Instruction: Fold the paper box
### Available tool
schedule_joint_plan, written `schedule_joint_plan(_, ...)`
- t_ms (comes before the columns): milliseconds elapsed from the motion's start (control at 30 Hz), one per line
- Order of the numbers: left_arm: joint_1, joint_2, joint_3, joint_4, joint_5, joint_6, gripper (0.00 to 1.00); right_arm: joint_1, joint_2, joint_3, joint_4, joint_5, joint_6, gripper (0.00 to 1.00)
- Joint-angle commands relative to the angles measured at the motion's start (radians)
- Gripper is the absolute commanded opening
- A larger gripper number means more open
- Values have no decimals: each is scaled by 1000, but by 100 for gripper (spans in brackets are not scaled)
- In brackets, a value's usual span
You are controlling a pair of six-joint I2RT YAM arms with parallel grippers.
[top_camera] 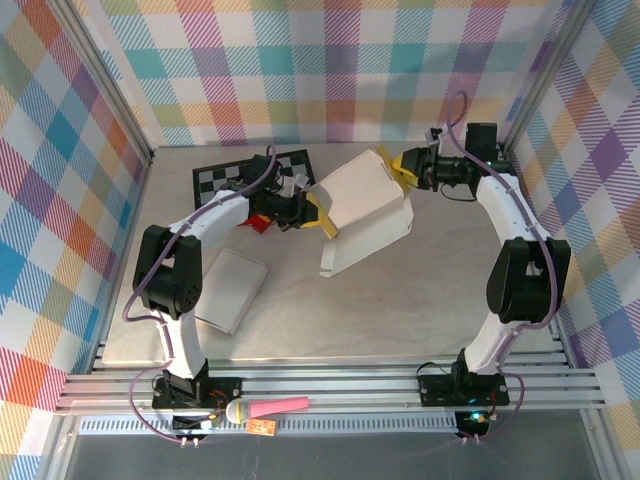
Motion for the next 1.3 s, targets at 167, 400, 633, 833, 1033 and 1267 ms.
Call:
schedule_joint_plan(167, 6, -32, 41, -68, 14, 52, 0, 53, -22, 95, -211, 126, -213, 41)
schedule_joint_plan(400, -2, -40, 58, -118, -5, 85, 0, 109, -35, 141, -334, 317, -348, 42)
schedule_joint_plan(633, -15, -41, 83, -174, -26, 125, 0, 174, -66, 159, -377, 532, -442, 45)
schedule_joint_plan(833, -24, -47, 96, -206, -42, 150, 0, 225, -68, 176, -404, 656, -511, 47)
schedule_joint_plan(1033, -31, -47, 111, -239, -55, 171, 0, 296, -46, 208, -436, 825, -569, 47)
schedule_joint_plan(1267, -42, -51, 118, -254, -76, 178, 0, 386, -25, 220, -442, 1114, -587, 29)
